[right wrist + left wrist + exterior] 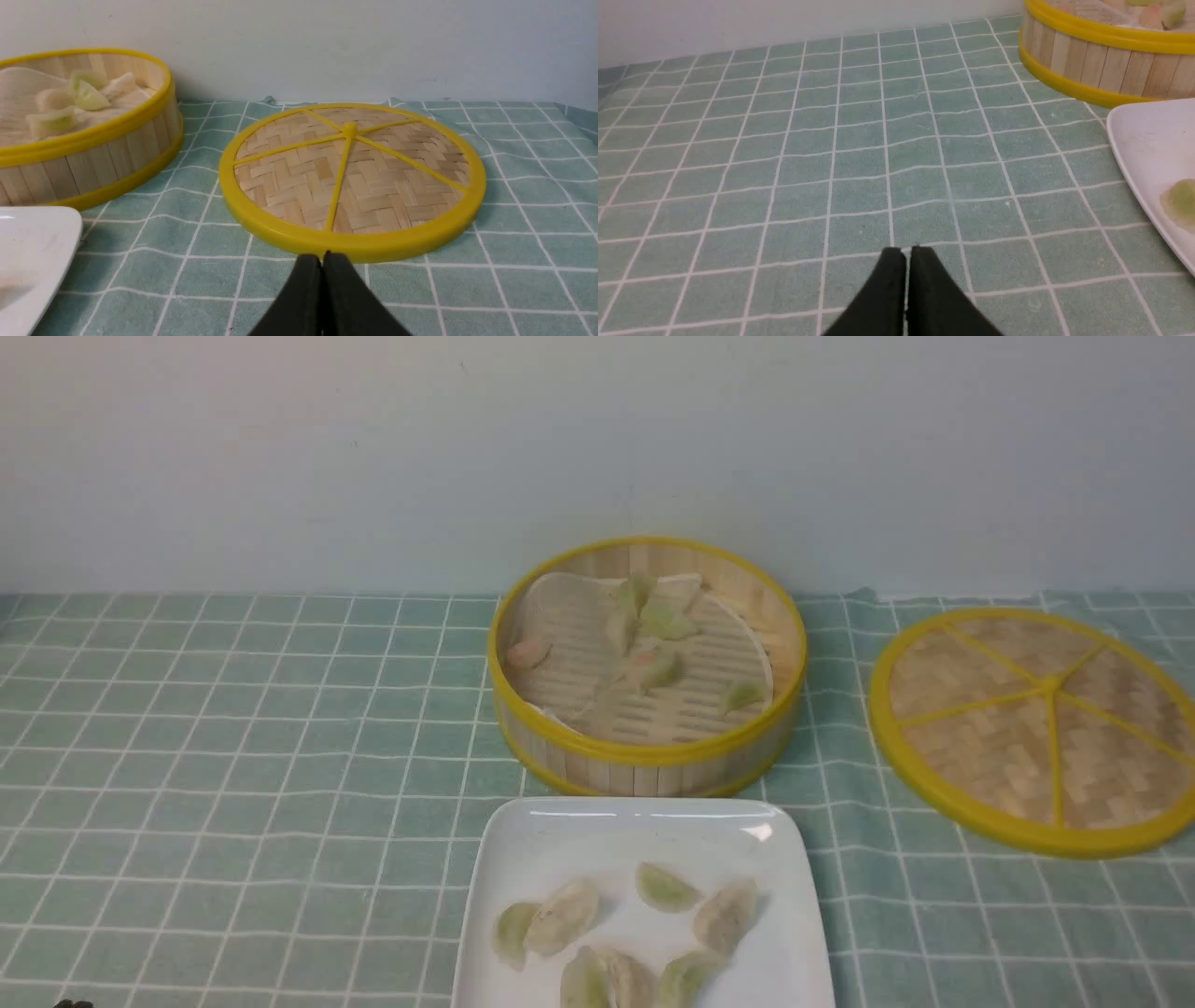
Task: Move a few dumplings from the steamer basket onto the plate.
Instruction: Use the left arm to grab a dumpling from the steamer
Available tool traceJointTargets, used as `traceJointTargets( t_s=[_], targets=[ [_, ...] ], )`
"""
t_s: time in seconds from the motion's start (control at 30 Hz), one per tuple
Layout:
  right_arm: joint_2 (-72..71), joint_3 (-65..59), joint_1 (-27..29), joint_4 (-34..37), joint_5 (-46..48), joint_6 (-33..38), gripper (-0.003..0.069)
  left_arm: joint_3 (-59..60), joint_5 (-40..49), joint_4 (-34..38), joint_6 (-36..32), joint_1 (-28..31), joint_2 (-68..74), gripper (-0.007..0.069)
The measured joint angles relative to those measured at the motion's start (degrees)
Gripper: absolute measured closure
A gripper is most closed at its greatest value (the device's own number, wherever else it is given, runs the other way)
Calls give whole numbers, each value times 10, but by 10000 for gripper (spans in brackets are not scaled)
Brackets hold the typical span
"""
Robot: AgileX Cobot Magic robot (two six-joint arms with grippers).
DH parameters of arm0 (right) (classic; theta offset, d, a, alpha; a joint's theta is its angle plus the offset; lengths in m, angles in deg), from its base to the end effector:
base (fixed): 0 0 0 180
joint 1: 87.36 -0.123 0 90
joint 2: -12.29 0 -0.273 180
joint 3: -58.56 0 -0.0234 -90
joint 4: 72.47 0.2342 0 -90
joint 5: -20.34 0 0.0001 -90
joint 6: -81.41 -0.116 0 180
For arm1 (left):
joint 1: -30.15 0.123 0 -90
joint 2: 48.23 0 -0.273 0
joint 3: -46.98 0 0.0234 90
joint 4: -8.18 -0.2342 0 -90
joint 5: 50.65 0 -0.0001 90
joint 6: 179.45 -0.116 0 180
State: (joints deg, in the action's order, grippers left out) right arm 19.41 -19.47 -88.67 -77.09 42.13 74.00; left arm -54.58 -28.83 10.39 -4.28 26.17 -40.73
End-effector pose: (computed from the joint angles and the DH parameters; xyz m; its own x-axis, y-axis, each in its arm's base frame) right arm 0.0715 -0.0018 0.1662 -0.2895 0.0478 -0.9560 0.0215 0.9988 0.0434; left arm 0.0714 -0.0066 0.1631 -0.2997 0.0694 -0.9515 0.0977 0.9943 0.0418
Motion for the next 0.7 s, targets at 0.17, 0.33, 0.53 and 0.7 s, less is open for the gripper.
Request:
traceJointTargets(
  t_s=[0.17,0.33,0.53,0.7],
  targets=[
    [0,0,0,0,0,0,673,0,0,0,0,0,0,631],
    [0,0,0,0,0,0,673,0,0,0,0,0,0,631],
    [0,0,0,0,0,0,673,0,0,0,0,0,0,631],
    [0,0,0,-9,0,0,673,0,0,-6,0,0,0,631]
  ],
)
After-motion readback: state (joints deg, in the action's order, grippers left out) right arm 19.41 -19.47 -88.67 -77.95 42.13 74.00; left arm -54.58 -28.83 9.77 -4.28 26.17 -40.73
